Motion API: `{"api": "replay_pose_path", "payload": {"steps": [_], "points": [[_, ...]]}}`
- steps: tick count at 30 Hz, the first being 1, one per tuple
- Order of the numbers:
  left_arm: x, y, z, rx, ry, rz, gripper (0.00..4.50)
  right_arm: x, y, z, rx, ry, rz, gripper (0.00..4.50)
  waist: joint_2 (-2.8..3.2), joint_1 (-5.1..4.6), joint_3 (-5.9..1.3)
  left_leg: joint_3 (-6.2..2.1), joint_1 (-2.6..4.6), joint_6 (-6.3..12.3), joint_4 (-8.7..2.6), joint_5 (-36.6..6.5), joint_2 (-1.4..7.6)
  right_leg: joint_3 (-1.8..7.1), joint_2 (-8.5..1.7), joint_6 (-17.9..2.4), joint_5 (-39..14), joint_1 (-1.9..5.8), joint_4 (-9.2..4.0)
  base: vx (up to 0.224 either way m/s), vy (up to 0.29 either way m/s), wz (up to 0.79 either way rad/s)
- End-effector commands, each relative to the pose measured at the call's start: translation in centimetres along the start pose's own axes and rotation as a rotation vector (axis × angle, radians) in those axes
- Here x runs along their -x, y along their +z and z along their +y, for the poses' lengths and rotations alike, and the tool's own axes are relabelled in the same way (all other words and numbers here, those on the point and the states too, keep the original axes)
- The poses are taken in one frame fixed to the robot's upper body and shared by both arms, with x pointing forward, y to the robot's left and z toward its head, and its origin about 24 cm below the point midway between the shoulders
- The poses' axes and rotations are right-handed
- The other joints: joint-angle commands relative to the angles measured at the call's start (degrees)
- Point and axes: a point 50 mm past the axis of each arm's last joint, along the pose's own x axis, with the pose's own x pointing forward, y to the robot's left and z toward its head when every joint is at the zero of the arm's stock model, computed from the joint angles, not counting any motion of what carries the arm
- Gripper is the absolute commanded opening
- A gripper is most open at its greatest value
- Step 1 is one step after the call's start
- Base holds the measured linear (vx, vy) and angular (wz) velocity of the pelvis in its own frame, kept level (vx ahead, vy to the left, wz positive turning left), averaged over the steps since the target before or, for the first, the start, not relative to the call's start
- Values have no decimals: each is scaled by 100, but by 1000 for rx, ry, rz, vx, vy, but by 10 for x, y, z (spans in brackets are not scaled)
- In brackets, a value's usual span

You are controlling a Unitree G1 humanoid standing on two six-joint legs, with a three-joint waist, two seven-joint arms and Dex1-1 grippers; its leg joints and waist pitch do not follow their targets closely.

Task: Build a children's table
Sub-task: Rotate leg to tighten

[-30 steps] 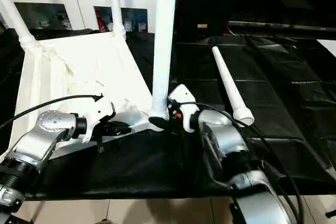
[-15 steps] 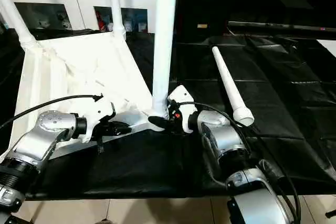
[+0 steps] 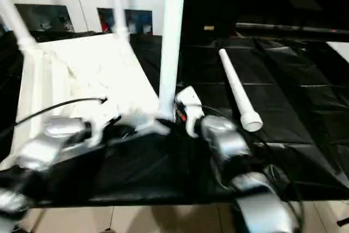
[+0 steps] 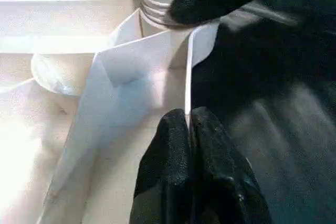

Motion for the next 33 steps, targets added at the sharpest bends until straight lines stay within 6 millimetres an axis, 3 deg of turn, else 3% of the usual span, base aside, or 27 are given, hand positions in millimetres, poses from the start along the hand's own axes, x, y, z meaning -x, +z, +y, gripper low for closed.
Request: {"api": "replay_pose_path", "payload": {"steps": [1, 2, 3, 4, 6, 8, 10, 12, 13, 18, 21, 24, 30, 33], "points": [[-5, 7, 8, 17, 101, 10, 0, 5, -19, -16, -83, -217, 83, 275, 13, -21, -352, -56, 80, -190, -432, -1886, 117, 221, -388, -648, -2839, 252, -544, 0, 0, 0], [-18, 15, 8, 56, 157, 9, 0, 0, -21, -14, -140, -323, 98, 275, 18, -32, -353, -57, 80, -197, -439, -1891, 117, 221, -386, -619, -2865, 255, -553, 0, 0, 0], [-22, 16, 7, 66, 170, 12, 0, -2, -20, -12, -153, -346, 97, 274, 47, -36, -363, -58, 97, -229, -427, -1878, 109, 227, -380, -600, -2824, 233, -555, 0, 0, 0], [-26, 19, 6, 71, 185, 18, 0, -5, -18, -9, -177, -361, 91, 274, 18, -52, -363, -49, 95, -197, -422, -1930, 98, 220, -368, -572, -2812, 229, -573, 0, 0, 0], [-41, 25, -2, 62, 184, 33, 0, -20, -7, 9, -180, -349, 54, 274, 55, -41, -383, -59, 55, -156, -426, -1868, 97, 225, -376, -559, -2619, 254, -554, 0, 0, 0], [-46, 27, -6, 48, 173, 34, 0, -28, -1, 20, -120, -294, 34, 274, 28, -32, -400, -39, 74, -129, -412, -1777, 96, 235, -356, -632, -2302, 233, -536, 0, 0, 0], [-49, 28, -8, 38, 165, 29, 0, -33, 3, 30, -95, -233, 5, 274, 38, -11, -415, -38, 14, -64, -416, -1567, 106, 240, -368, -780, -1816, 291, -475, 0, 0, 0], [-49, 29, -9, 33, 158, 20, 0, -34, 7, 33, -136, -210, -35, 344, 35, -15, -412, -30, 7, -22, -416, -1530, 104, 240, -358, -861, -1655, 303, -459, 0, 0, 0], [-49, 29, -9, 33, 158, 20, 0, -34, 7, 33, -136, -210, -35, 344, 27, -12, -404, -32, 9, -5, -421, -1589, 107, 235, -362, -868, -1735, 309, -462, 0, 0, 0], [-36, 23, -6, -12, 113, -15, 0, -26, 16, 23, -71, -110, -79, 388, -3, -40, -384, -57, -14, 26, -446, -1752, 120, 226, -392, -718, -2292, 316, -512, 0, 0, 0], [-24, 17, -3, -30, 93, -18, 0, -14, 18, 14, 3, -38, -68, 412, -14, -28, -398, -47, -16, 61, -436, -1576, 136, 237, -391, -804, -1963, 324, -477, 0, 0, 0], [-7, 10, -2, -62, 26, -33, 0, 7, 16, 2, 102, 90, -29, 412, -21, -1, -421, -27, -52, 232, -405, -1177, 140, 239, -359, -894, -1308, 356, -406, 0, 0, 0], [13, 4, -10, -90, -122, -59, 0, 28, 15, -7, 175, 244, 23, 412, 9, 19, -404, -13, -15, 188, -406, -1232, 165, 245, -361, -1096, -1277, 322, -390, 0, 0, 0], [18, 2, -13, -95, -161, -62, 0, 34, 15, -6, 183, 307, 41, 412, -1, 59, -386, -12, 1, 162, -418, -1360, 164, 242, -363, -1054, -1497, 318, -419, 0, 0, 0]]}}
